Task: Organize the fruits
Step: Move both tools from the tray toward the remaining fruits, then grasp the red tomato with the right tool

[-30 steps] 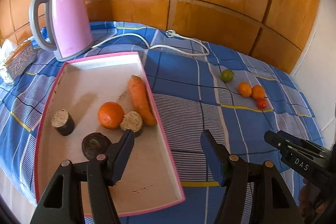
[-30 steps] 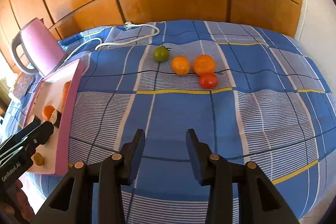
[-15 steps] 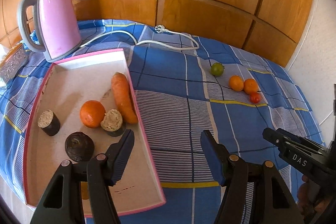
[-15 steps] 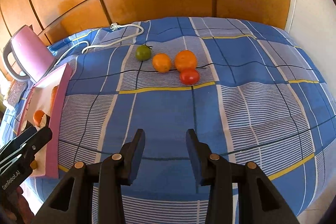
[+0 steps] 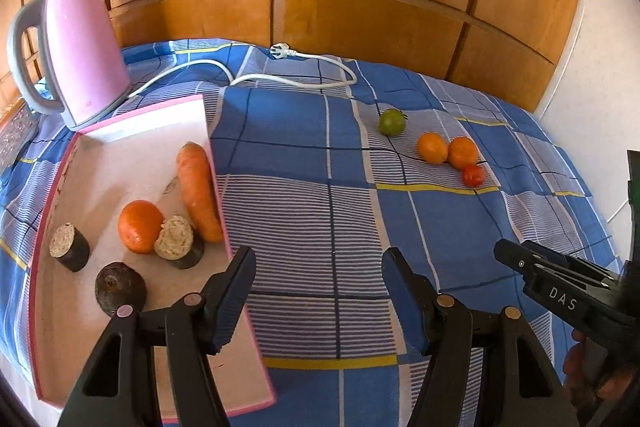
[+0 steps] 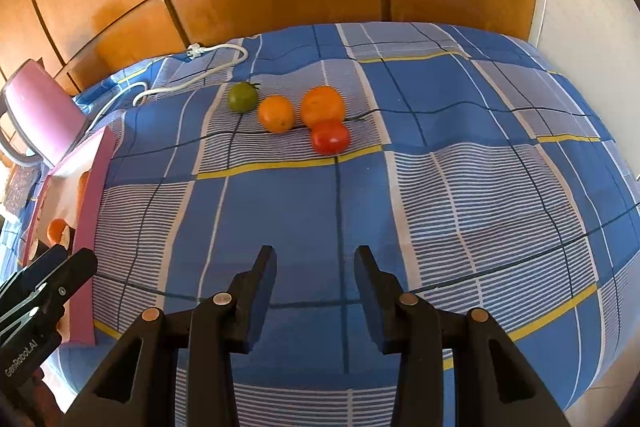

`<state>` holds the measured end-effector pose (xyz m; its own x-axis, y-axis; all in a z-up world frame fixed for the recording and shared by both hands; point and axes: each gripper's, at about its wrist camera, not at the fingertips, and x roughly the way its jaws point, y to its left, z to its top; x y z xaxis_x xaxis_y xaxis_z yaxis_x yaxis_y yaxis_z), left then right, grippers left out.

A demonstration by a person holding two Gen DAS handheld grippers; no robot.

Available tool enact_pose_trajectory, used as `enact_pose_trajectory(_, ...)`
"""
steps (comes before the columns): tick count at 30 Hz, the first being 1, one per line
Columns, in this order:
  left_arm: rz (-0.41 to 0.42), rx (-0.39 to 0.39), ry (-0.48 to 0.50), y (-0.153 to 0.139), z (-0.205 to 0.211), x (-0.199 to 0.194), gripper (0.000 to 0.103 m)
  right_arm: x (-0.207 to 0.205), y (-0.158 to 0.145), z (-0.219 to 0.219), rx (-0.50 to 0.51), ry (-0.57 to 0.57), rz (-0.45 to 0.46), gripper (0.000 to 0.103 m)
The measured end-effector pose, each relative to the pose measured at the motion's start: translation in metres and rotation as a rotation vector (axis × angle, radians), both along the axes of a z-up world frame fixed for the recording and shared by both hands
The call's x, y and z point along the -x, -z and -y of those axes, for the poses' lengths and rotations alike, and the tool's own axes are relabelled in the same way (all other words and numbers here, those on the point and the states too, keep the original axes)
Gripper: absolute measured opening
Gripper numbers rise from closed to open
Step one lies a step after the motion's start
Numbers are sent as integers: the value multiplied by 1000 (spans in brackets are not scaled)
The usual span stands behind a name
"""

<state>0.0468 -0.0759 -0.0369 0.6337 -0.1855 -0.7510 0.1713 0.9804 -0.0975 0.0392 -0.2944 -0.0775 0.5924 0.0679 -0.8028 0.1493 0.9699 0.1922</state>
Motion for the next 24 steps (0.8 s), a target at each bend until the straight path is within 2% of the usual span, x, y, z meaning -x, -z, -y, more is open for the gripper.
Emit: enact_pose_trajectory(24,-33,7,34,12,33,-35,65,-39,3,19,24,13,-5,41)
